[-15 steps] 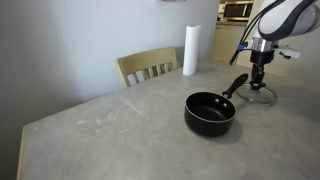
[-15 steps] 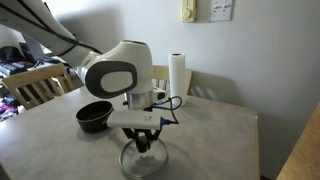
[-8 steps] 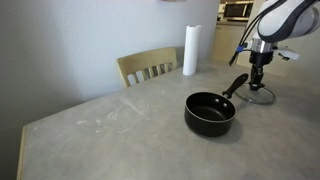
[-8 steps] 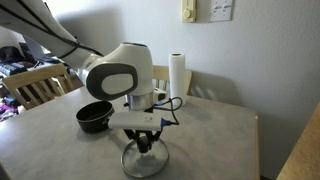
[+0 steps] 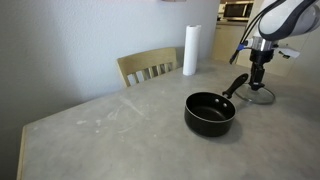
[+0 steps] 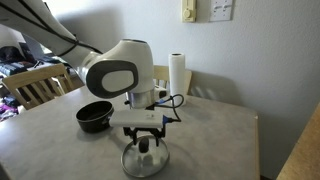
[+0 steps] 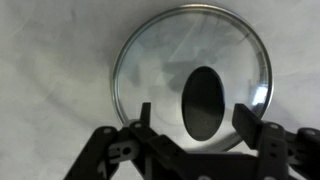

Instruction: Remove the glass lid from the black pot

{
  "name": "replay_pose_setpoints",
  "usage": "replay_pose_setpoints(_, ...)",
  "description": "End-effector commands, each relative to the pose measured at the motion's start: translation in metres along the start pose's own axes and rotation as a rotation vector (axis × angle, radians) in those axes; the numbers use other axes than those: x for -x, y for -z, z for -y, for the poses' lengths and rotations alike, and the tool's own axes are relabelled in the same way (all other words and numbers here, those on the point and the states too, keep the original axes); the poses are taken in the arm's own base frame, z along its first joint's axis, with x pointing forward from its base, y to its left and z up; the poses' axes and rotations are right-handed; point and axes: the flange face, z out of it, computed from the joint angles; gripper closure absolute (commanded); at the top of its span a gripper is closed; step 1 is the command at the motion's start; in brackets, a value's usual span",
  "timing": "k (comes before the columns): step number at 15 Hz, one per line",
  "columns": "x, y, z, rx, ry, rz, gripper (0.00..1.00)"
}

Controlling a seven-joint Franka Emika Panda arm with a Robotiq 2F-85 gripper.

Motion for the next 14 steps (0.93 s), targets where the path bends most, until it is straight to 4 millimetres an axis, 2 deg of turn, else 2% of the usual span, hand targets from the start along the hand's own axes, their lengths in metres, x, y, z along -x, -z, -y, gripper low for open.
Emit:
replay_pose_setpoints(1, 0.015, 0.033, -0.001, 0.001, 0.03, -0.007, 0.0)
replay_pose_setpoints(6, 0.025, 0.091, 0.007, -0.02, 0.077, 0.01, 0.0)
replay_pose_setpoints(9, 0.028, 0.118, 0.011, -0.053, 0.074, 0.047, 0.0)
replay_pose_setpoints(10, 0.02, 0.107, 0.006, -0.038, 0.055, 0.021, 0.0)
replay_pose_setpoints(12, 0.023, 0.119, 0.009, -0.047, 0.055, 0.029, 0.0)
replay_pose_setpoints(14, 0.023, 0.12, 0.01, -0.051, 0.055, 0.032, 0.0)
